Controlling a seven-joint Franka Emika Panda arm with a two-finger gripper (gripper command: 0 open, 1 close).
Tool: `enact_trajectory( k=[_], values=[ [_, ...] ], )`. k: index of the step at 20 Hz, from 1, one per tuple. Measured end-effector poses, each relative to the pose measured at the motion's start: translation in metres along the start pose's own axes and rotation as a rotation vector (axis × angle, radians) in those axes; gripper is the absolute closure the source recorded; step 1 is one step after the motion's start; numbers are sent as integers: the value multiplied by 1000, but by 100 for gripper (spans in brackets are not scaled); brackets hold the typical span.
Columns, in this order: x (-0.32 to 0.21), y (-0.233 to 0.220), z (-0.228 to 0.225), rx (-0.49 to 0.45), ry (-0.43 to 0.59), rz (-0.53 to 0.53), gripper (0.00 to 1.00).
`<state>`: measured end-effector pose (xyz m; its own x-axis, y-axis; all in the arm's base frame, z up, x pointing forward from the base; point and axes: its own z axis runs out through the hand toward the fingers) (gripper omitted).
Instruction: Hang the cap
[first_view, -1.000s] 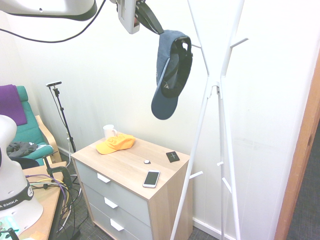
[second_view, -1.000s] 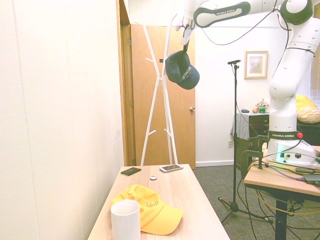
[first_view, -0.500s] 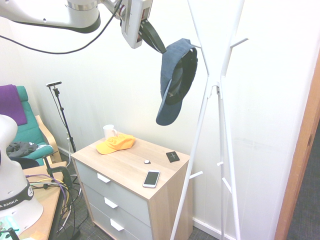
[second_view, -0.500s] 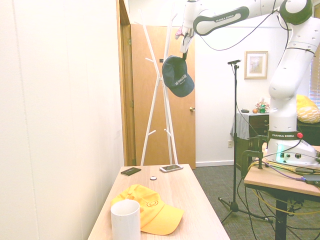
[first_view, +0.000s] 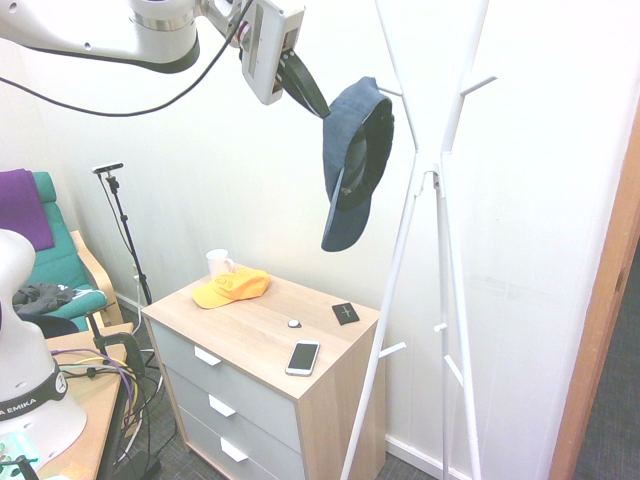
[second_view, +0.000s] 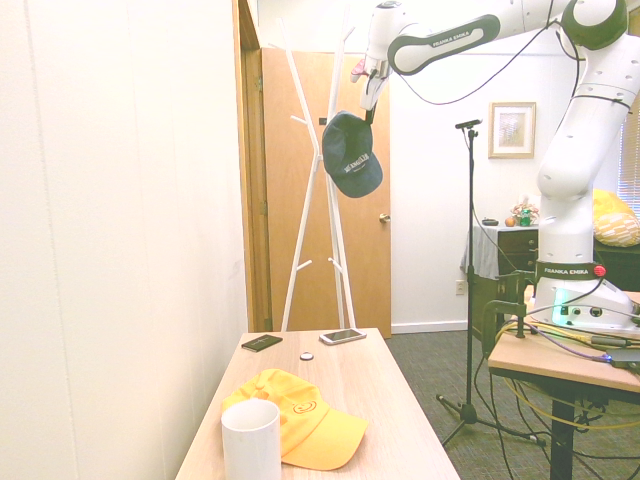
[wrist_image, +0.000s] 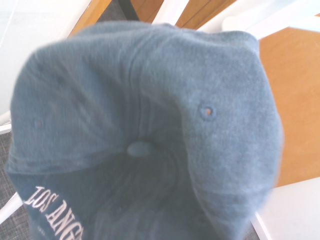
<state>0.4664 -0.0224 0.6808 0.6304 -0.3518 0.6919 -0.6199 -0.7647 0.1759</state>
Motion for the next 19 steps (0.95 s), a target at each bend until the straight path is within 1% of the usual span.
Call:
enact_trajectory(
  k=[7,9,10,12,16,19],
  values=[
    [1,0,-1,9,8,2,0],
    [-2,-2,-2,31,-27,20,0],
    [-5,-3,-1,52,-68,31,0],
    [-13,-4,-7,110,-190,39,0],
    [-26,-5,-38,228,-433,44,0],
    [-40,-8,-45,277,-619,53,0]
  ],
)
